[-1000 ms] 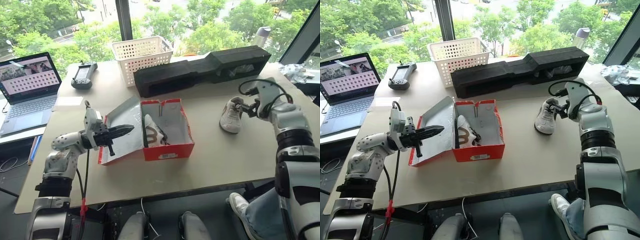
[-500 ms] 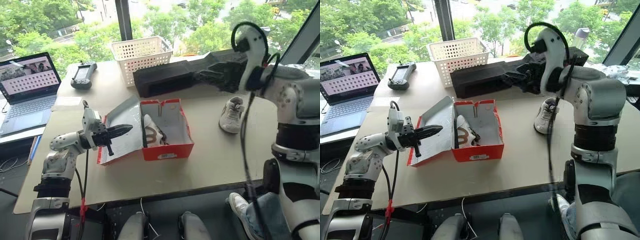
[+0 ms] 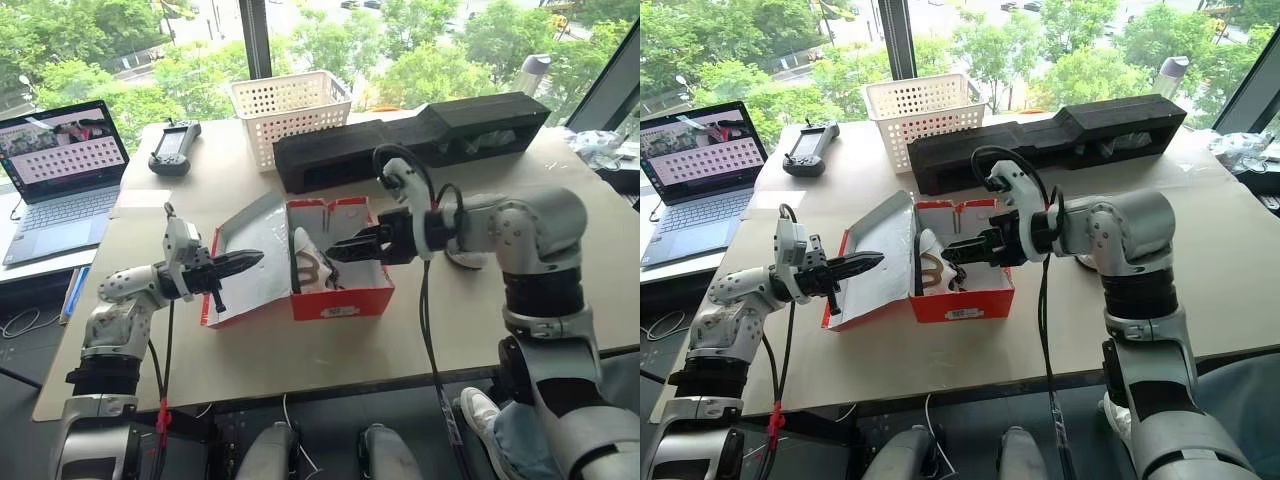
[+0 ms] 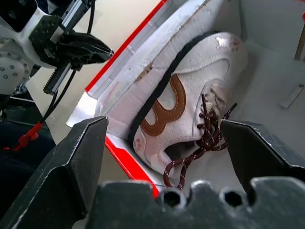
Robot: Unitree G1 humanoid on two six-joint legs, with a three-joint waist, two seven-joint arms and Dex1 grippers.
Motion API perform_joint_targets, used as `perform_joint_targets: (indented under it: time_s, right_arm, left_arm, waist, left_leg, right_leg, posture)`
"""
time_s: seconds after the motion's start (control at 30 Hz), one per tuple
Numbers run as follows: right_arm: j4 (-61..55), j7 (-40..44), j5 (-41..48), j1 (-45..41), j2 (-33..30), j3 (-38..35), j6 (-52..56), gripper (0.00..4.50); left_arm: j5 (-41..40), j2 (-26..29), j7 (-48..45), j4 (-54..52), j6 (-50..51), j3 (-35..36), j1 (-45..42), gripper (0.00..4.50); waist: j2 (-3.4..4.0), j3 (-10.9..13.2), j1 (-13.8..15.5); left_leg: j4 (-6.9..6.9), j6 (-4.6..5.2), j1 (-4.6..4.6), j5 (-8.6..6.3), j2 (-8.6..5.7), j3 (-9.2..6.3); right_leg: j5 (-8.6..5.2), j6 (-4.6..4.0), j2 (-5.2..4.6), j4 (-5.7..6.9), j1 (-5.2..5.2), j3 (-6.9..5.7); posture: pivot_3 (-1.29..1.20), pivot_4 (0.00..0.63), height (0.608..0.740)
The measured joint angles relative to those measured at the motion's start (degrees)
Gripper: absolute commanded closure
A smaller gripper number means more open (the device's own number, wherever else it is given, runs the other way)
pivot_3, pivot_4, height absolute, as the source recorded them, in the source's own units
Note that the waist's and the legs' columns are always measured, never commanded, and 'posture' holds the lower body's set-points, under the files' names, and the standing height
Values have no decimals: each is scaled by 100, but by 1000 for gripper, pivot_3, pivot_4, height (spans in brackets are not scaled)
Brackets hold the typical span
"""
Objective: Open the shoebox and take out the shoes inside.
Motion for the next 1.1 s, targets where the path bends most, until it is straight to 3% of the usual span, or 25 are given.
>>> perform_joint_targets:
  time_s: [0.23,0.63,0.73,0.97,1.1]
  right_arm:
    - [1387,69,-455,-174,550,495,-969,52]
    - [2360,560,-1078,-345,968,1117,-2038,52]
    - [2503,645,-1137,-371,1019,1133,-2204,758]
    - [2527,757,-1136,-440,1079,1113,-2252,2989]
    - [2494,741,-1124,-443,1079,1024,-2152,2989]
  left_arm:
    - [6,-6,39,-5,-6,-18,9,4500]
    - [31,-4,95,-6,-5,-19,29,4500]
    - [32,-3,119,-7,-6,-19,32,4500]
    - [36,-3,134,-6,-5,-19,34,4500]
    - [41,-2,132,-6,-6,-21,34,4500]
  waist:
    - [0,0,-2]
    - [0,-2,-26]
    - [1,-2,-35]
    - [1,-3,-24]
    - [1,-3,-9]
  left_leg:
    - [1,0,1,0,-2,5]
    - [1,-5,15,-2,0,7]
    - [0,-13,31,-7,3,7]
    - [0,-41,42,-24,2,6]
    - [0,-41,41,-24,1,6]
  right_leg:
    - [1,0,7,5,-2,2]
    - [2,-2,15,13,3,5]
    - [2,-3,16,13,16,5]
    - [2,-2,15,10,29,4]
    - [2,-3,14,8,28,4]
  posture:
    - [0,150,737]
    - [0,150,737]
    - [0,150,737]
    - [0,150,737]
    - [0,150,737]
